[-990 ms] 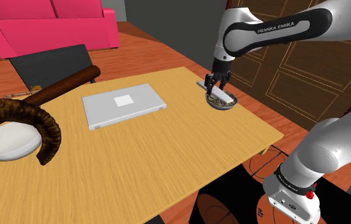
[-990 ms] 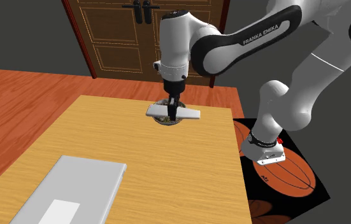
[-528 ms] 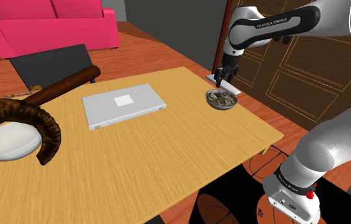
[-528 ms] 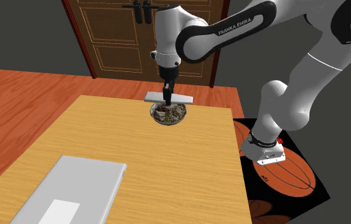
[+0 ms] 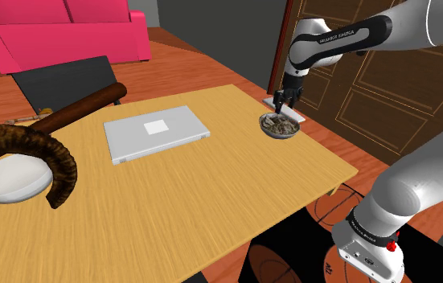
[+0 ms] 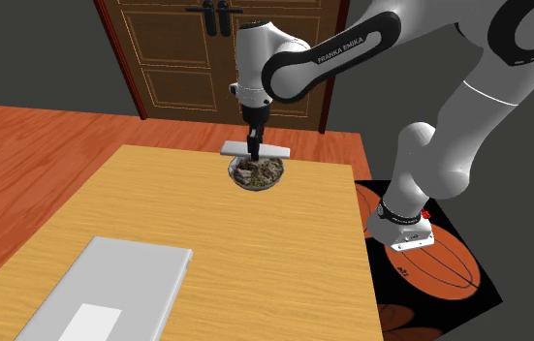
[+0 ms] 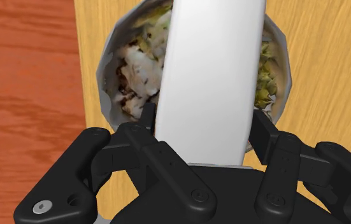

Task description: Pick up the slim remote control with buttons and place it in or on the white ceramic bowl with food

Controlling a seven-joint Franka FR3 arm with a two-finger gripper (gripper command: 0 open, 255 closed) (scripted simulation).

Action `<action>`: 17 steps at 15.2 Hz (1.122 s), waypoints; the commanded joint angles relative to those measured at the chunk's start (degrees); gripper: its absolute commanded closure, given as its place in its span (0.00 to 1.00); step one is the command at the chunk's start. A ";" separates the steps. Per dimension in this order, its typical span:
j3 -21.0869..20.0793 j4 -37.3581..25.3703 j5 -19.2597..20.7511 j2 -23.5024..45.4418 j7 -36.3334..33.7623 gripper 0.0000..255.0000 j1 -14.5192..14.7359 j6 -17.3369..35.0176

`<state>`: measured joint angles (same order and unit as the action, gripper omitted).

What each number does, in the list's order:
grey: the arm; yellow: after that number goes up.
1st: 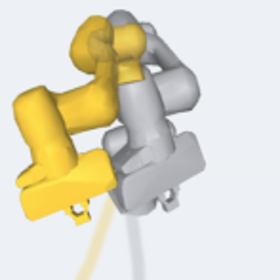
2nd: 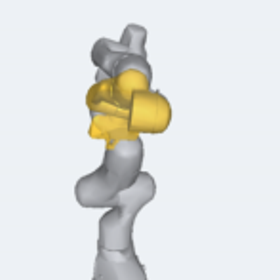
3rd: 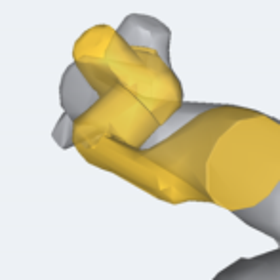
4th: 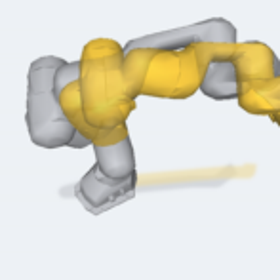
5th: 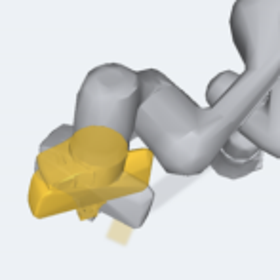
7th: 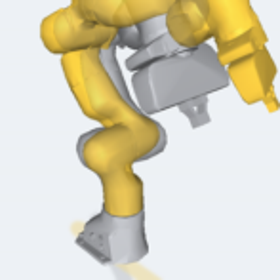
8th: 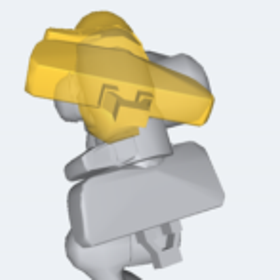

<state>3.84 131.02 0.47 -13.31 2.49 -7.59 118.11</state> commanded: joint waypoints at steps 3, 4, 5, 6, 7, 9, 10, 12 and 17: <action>0.05 2.07 -0.05 0.97 0.07 1.00 0.00 3.08; 0.06 2.55 -0.07 1.29 0.09 1.00 0.00 3.89; 0.08 3.03 -0.09 1.62 0.12 1.00 0.00 4.69; 0.09 3.49 -0.11 1.96 0.14 1.00 0.01 5.50; 0.10 3.82 -0.12 2.22 0.16 1.00 0.01 6.08; 0.10 3.82 -0.12 2.21 0.15 1.00 0.01 6.08; 0.10 3.82 -0.12 2.22 0.15 1.00 0.01 6.08; 0.10 3.82 -0.12 2.22 0.16 1.00 0.01 6.08; 0.10 3.83 -0.12 2.21 0.16 0.00 0.01 6.08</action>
<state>3.94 134.85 0.34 -11.10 2.65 -7.58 124.19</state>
